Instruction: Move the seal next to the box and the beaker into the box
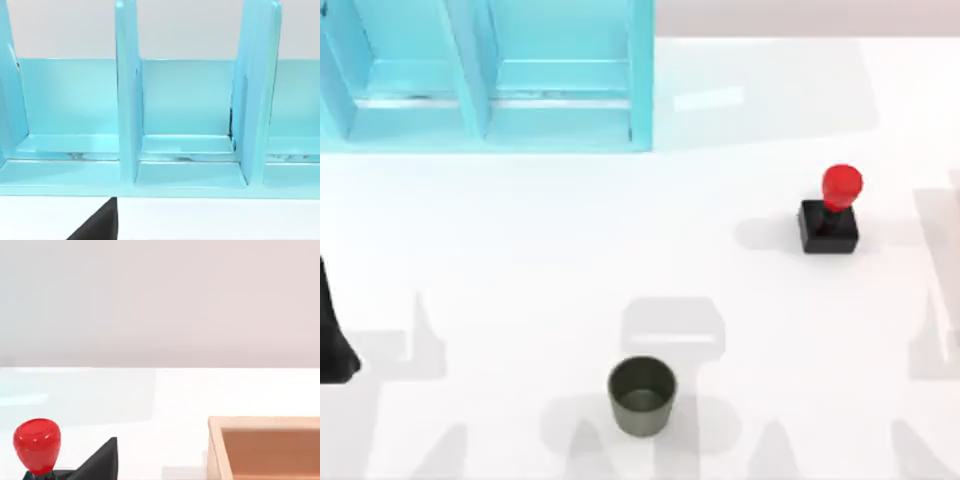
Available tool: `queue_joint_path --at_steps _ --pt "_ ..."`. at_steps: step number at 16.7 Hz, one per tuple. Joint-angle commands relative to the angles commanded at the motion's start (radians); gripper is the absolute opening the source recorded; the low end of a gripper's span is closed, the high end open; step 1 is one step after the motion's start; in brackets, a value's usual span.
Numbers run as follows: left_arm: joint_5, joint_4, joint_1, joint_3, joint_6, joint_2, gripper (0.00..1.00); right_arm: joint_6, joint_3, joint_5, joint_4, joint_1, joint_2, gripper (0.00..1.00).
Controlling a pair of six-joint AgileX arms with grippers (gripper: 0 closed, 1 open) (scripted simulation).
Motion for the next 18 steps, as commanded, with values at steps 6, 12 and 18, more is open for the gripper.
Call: queue_joint_path --at_steps 6,12,18 --pt "0.0 0.0 0.0 0.0 0.0 0.0 1.0 0.02 0.096 0.001 -0.065 -0.002 0.09 1.0" --pt "0.0 0.0 0.0 0.0 0.0 0.0 1.0 0.086 0.468 0.017 -0.353 -0.003 0.491 1.0" --pt "0.0 0.0 0.0 0.0 0.0 0.0 1.0 0.157 0.966 0.045 -0.786 0.032 1.107 1.0"
